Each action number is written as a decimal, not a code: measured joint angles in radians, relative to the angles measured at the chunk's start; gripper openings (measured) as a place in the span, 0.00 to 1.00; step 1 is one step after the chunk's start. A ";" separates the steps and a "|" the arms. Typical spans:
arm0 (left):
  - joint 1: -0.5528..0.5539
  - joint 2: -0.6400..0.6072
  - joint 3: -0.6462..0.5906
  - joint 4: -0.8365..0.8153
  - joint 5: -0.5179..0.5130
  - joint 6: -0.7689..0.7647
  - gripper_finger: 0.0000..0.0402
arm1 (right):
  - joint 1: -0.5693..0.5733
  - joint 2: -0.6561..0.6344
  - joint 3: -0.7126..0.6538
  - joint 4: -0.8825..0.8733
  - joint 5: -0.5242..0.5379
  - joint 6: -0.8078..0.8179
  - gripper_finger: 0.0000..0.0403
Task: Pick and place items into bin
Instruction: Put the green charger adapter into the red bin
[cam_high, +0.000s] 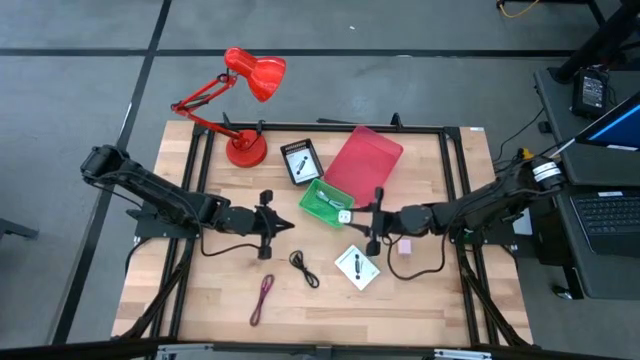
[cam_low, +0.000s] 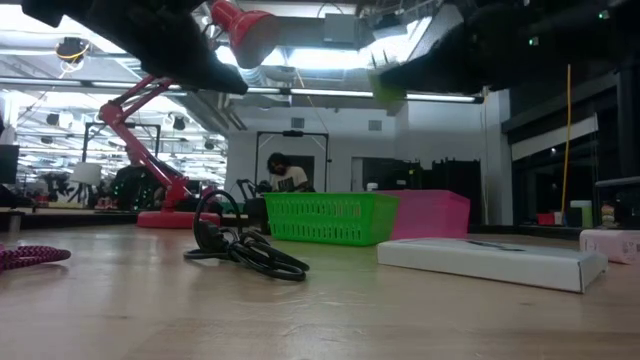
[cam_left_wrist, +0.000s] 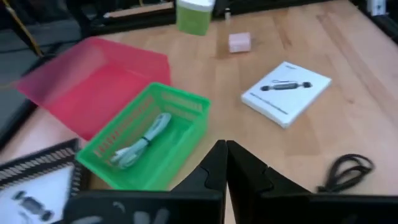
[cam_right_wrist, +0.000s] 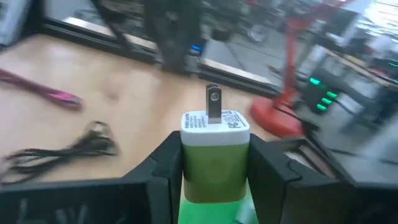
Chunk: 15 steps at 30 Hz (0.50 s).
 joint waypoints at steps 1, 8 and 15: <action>0.001 -0.002 0.000 -0.003 -0.009 0.005 0.01 | 0.000 -0.009 -0.007 0.002 0.025 0.002 0.29; 0.011 -0.023 -0.001 -0.054 -0.035 0.040 0.00 | 0.000 -0.058 -0.039 -0.014 0.184 0.037 0.30; 0.041 -0.031 0.000 -0.059 -0.044 0.038 0.00 | -0.008 -0.065 -0.039 -0.018 0.404 0.047 0.29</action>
